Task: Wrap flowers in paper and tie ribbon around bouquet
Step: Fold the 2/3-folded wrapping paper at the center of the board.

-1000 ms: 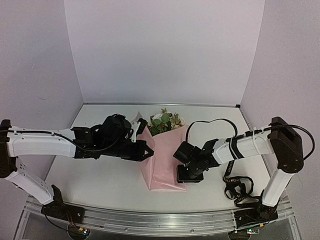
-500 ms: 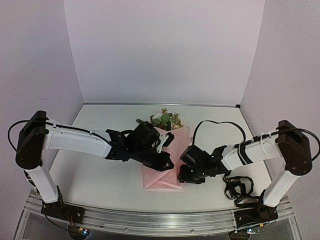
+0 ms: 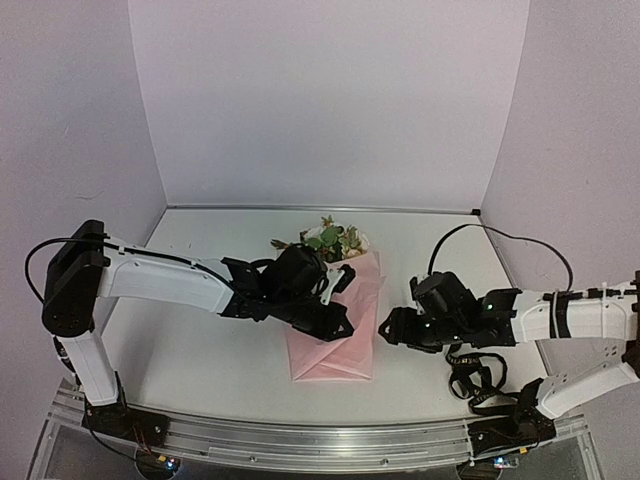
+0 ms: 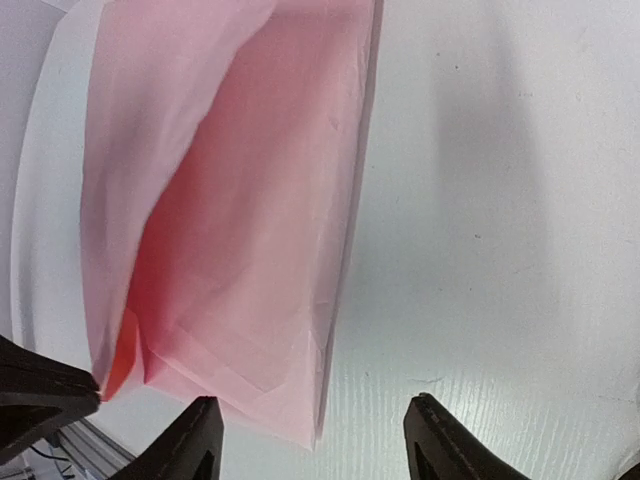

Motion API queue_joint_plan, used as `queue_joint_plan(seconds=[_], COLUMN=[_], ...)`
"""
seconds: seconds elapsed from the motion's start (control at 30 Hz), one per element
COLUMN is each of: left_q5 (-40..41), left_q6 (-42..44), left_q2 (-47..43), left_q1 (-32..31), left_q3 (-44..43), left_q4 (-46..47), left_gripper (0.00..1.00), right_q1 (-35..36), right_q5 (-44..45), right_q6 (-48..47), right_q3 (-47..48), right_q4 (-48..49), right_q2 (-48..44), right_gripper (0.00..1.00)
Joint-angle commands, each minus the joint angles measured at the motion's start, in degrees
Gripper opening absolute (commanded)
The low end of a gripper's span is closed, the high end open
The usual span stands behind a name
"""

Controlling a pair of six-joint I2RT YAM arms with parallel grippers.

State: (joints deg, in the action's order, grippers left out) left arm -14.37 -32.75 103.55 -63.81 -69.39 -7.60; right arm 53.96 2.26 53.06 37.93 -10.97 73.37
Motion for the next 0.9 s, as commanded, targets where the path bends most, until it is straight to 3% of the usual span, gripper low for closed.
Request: queue_joint_plan(seconds=[0.0,0.27,0.7,0.87], left_q5=[0.33,-0.15,-0.55,-1.69], left_q6=[1.53,1.73,2.50,3.02], left_q2=[1.01,2.00,1.55,1.15], left_q1=[-0.07,-0.09,0.01,0.00], left_q3=[-3.27,-4.19,-3.39,-3.12], left_q4=[-0.64,-0.49,-0.67,-0.62], left_gripper=[0.00,0.00,0.00,0.00], right_q1=[-3.40,-7.31,-11.32,-12.77], right_q5=[-5.53,-9.56,-14.25,-15.50], right_q6=[-2.18,1.13,8.08,7.43], right_q3=[5.07,11.94,17.12,19.53], right_q4=[0.53,1.84,6.92,7.11], right_q2=[-0.20,7.65,20.10,22.86], right_gripper=[0.68,0.74,0.50,0.33])
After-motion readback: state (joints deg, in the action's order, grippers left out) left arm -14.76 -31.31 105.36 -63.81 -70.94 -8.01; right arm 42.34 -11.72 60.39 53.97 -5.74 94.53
